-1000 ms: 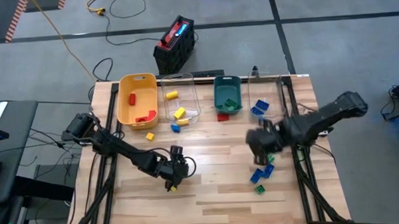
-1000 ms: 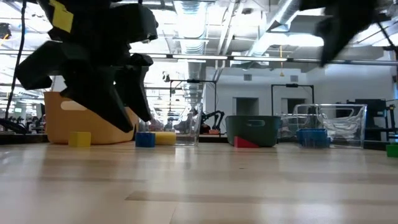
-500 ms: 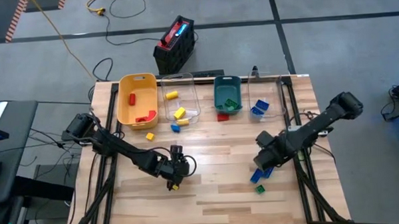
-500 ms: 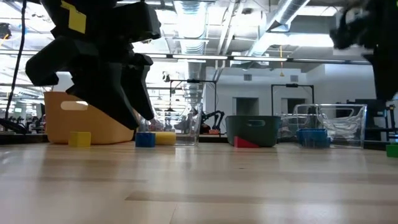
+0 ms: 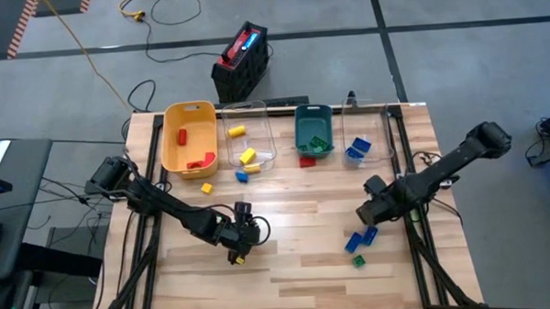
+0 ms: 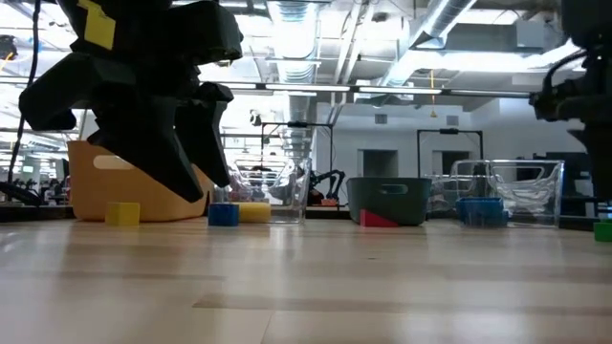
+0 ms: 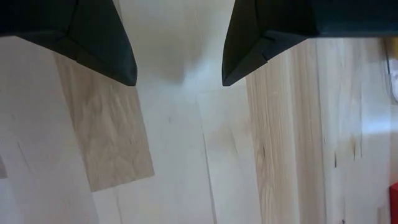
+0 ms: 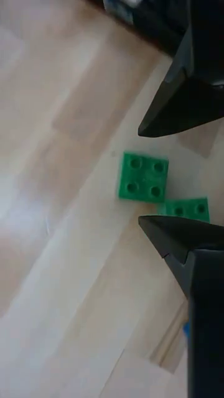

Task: Sort blocks
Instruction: Put the green game piece into the blue bin

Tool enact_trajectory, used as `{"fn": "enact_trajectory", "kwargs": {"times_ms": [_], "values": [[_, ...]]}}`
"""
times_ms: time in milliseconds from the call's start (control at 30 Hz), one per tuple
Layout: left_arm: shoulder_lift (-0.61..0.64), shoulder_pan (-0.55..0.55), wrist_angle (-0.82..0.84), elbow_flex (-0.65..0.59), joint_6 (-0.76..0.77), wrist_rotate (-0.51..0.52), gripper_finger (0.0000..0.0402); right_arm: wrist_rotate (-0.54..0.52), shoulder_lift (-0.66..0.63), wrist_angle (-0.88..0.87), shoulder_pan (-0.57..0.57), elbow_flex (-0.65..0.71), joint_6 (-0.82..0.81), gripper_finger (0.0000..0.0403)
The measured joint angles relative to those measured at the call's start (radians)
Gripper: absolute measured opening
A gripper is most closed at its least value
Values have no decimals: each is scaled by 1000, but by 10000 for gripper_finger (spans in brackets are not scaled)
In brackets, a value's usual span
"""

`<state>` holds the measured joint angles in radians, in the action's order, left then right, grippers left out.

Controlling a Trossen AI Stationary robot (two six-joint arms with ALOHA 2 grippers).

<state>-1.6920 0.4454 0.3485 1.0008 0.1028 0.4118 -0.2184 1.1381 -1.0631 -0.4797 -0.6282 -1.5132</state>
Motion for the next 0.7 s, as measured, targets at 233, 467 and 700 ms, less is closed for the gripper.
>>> {"fn": "enact_trajectory", "kwargs": {"times_ms": [233,467,700], "values": [[0,0,1,0,10,-16,230,2,0,100,13,93,-5,254],[0,0,3,0,18,-18,230,21,44,267,51,162,42,256],[0,1,23,0,29,-26,230,10,64,267,57,161,76,217]]}}
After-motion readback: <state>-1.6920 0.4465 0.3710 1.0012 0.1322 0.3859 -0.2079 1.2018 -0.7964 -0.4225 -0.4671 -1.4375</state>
